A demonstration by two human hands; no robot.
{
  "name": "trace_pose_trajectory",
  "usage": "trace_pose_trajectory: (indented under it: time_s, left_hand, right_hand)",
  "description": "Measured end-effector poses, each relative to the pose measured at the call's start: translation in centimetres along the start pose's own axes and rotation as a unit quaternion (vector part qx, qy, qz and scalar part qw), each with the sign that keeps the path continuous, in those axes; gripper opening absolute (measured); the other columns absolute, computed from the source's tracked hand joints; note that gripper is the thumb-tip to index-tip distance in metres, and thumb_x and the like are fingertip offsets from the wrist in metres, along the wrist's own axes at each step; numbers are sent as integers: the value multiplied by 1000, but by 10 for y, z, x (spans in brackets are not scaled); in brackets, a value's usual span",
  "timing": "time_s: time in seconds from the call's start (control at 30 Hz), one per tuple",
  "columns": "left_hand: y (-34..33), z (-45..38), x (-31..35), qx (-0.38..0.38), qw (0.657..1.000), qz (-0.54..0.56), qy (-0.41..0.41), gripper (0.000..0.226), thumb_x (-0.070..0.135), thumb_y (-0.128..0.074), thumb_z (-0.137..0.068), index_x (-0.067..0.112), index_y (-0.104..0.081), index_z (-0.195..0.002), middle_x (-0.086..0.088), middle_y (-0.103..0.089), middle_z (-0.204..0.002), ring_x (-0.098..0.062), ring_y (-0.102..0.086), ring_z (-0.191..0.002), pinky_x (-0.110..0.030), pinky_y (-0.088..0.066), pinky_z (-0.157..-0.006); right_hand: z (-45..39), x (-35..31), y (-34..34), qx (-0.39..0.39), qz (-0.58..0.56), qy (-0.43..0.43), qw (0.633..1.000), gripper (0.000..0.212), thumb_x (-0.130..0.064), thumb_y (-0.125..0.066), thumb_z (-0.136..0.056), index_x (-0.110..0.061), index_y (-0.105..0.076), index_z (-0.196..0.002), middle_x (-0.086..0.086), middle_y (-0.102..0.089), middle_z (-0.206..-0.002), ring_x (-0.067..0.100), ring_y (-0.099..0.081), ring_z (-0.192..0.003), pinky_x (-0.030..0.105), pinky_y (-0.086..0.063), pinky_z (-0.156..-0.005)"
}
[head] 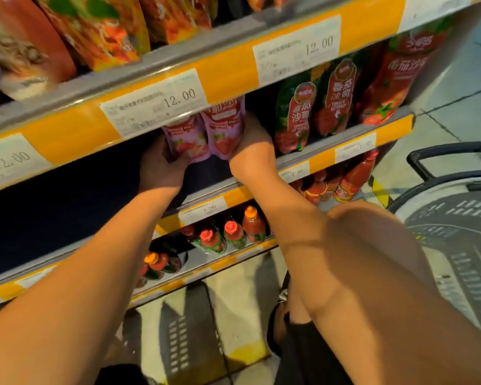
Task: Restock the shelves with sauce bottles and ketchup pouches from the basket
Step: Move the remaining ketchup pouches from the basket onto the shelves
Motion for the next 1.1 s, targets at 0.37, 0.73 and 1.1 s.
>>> trace_pose_trajectory:
  time_s: [0.37,0.73,1.1]
  left_hand:
    - [-3,-17,-10,40,996,60,-44,43,20,-77,-83,17,-68,-125,10,-75,-116,-4,-70,-108,-35,-57,-98]
    - [-5,-30,-1,34,997,36,-66,40,8,-76,-87,6,-66,-125,-3,-74,-117,-11,-70,-110,-37,-57,-98]
    - [-13,-40,-5,37,998,5,-43,46,28,-76,-87,19,-65,-131,21,-69,-111,10,-65,-103,-19,-54,-93]
  right_hand:
    - [-27,-1,-15,32,208,70,975,51,-24,-54,-97,-15,-44,-146,5,-53,-142,20,-53,-130,26,-41,-105]
    - [-39,0,-16,37,213,-4,976,60,-14,-54,-98,-13,-34,-154,5,-52,-146,20,-53,-134,27,-41,-108]
    - [-35,-8,-14,21,210,-12,977,70,-18,-54,-100,-8,-21,-160,8,-44,-156,20,-47,-140,25,-35,-112]
Point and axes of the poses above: each hand's wrist, its own z-axis away from the middle knuckle, its own y-axis out of the back of the hand, x = y × z, the point moved 6 cm from there along -z, towards the middle knuckle
